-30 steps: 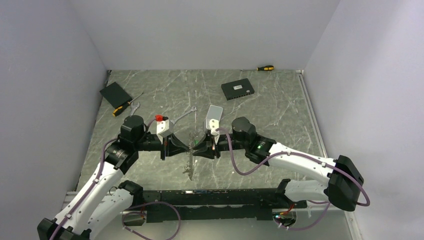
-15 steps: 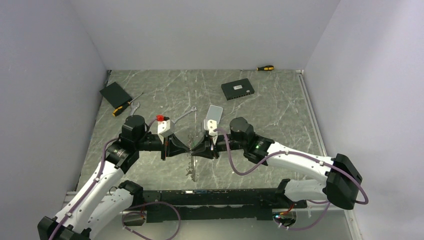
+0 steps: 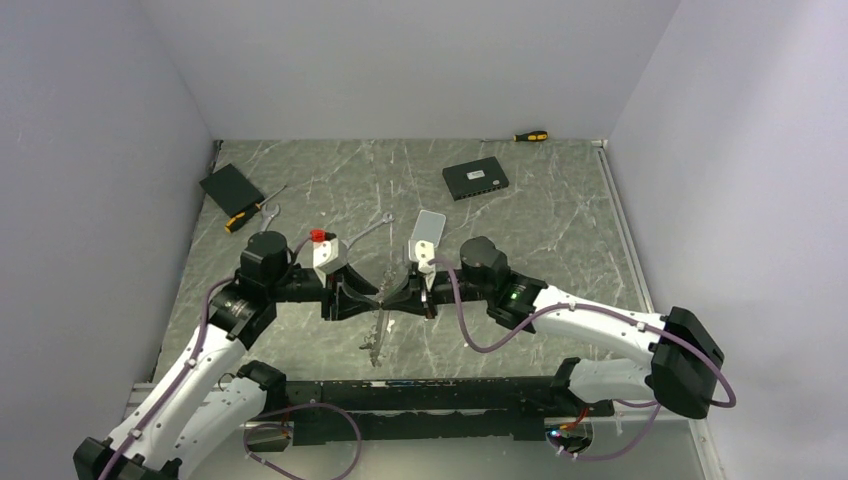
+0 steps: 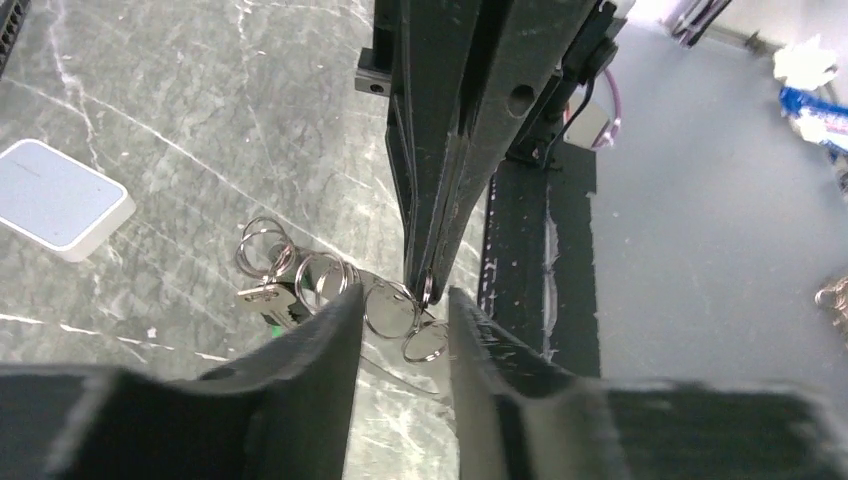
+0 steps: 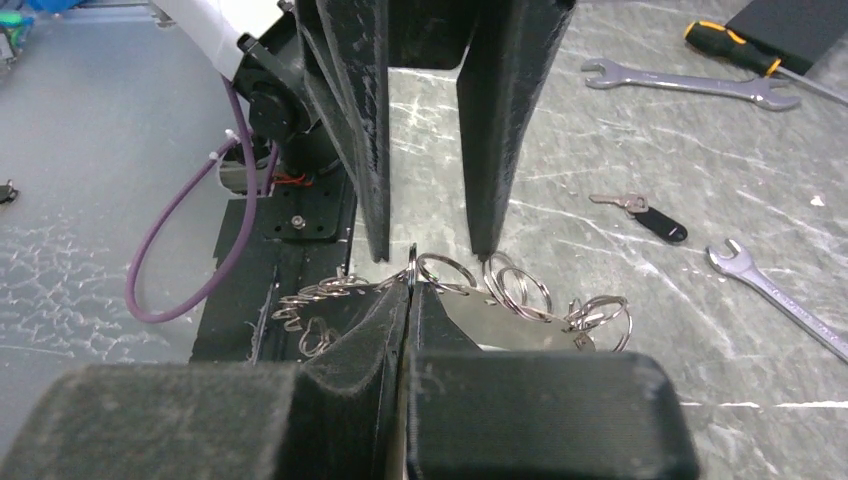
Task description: Put the keys on the keyring
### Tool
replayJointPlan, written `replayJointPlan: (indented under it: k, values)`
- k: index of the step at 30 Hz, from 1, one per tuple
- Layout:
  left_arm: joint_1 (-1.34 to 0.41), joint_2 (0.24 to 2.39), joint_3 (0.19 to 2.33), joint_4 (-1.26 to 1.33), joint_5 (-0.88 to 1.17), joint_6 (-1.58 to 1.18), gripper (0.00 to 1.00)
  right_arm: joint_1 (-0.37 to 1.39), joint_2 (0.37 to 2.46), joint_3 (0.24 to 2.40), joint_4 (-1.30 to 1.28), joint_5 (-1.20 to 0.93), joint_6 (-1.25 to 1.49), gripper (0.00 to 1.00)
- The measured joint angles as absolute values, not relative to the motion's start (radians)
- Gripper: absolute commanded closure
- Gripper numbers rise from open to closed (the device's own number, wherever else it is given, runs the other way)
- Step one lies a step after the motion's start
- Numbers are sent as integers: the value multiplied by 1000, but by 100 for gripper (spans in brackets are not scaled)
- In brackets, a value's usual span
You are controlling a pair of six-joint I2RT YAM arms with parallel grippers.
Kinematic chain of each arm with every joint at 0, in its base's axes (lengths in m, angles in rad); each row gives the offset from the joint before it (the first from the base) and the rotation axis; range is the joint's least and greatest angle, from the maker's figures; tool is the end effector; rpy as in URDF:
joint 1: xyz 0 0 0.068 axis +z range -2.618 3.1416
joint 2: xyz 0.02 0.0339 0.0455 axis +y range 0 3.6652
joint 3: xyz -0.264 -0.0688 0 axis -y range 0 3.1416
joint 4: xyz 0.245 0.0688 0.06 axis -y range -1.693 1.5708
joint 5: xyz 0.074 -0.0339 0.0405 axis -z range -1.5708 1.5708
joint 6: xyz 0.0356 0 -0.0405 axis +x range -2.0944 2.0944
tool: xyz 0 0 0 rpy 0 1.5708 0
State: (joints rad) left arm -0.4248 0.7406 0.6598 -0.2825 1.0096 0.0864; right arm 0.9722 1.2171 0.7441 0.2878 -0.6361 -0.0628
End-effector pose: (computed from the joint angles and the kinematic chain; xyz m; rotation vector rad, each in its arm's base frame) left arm 0.1343 -0.0938 0.2986 1.1210 1.5713 -1.1919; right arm 0.1374 0.2390 0.2841 -1.3296 1.3326 1.1990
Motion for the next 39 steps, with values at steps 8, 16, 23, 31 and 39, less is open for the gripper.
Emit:
replayJointPlan:
  k: [8,16,23,31,39]
  values:
    - [-424,620,658,-187,970,8,48,977,1168,660,459,-610,25,100]
    - [-424,577,656,-120,935,-47,65,978,1157,555,717,-550,150,100]
    - [-424,569,641,-86,936,-77,68,978,1155,511,941,-503,197,100]
    - [-419,564,626,-33,942,-111,71,978,1158,511,1026,-501,227,100]
    - [-416,564,625,2,952,-131,71,978,1173,511,1034,-502,237,100]
